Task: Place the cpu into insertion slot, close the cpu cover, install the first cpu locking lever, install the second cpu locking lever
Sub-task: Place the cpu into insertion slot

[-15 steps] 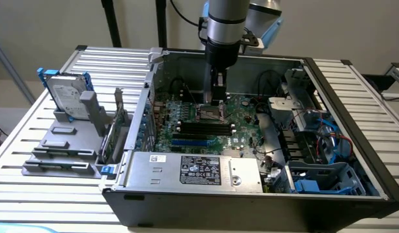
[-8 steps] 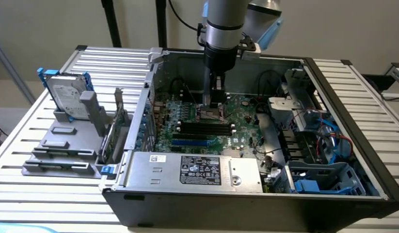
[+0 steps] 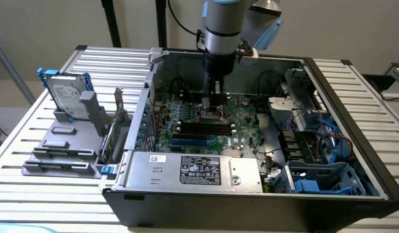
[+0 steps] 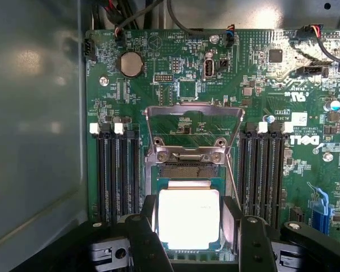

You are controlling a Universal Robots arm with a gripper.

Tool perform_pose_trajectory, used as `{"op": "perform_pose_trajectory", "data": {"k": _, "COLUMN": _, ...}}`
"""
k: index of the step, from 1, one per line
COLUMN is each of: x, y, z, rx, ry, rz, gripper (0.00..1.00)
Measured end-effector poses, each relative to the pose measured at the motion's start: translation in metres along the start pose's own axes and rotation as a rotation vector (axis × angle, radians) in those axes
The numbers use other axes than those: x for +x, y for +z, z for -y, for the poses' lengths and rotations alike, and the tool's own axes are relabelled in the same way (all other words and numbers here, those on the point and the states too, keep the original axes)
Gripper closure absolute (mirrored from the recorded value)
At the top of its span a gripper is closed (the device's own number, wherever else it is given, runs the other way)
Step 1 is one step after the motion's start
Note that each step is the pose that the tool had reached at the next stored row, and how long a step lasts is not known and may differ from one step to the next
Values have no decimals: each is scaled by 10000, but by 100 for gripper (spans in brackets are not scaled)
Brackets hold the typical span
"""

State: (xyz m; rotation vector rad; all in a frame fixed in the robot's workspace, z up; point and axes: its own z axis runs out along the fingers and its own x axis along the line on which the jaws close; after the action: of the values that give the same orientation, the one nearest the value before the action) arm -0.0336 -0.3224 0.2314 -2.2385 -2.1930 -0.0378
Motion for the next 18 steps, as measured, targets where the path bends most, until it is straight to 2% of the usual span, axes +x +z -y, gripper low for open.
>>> {"op": "perform_pose_trajectory", "data": {"k": 14, "x": 29, "y": 177, "z": 3, "rx": 2, "ry": -16, "rz": 0, "gripper": 45}}
{"op": "perform_pose_trajectory", "data": {"k": 18, "x": 35, "y": 209, "z": -8, "rx": 34, "ry": -15, "rz": 4, "gripper": 45}}
